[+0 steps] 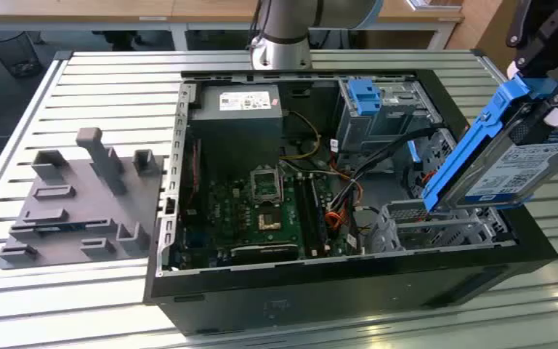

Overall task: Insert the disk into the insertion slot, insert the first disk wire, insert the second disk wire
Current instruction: 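Insert the disk into the insertion slot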

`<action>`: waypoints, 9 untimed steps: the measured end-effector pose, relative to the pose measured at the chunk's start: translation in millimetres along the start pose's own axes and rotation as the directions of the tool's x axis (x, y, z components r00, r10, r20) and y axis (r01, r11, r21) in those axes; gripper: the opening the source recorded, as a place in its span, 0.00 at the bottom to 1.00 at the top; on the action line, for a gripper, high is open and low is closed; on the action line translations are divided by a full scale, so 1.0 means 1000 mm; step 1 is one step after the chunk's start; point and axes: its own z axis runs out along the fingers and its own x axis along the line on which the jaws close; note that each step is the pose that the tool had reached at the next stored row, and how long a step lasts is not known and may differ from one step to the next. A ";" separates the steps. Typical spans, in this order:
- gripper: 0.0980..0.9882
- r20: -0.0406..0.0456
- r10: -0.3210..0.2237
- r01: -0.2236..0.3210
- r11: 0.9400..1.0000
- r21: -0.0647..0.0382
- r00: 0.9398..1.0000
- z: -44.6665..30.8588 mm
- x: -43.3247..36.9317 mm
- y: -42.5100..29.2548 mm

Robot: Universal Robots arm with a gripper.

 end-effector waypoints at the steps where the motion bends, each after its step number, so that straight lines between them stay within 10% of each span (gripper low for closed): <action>1: 0.30 0.000 0.000 0.000 1.000 0.000 1.000 0.0000 0.0000 0.0000; 9: 0.30 0.003 0.000 0.000 1.000 0.000 1.000 0.0000 0.0000 0.0000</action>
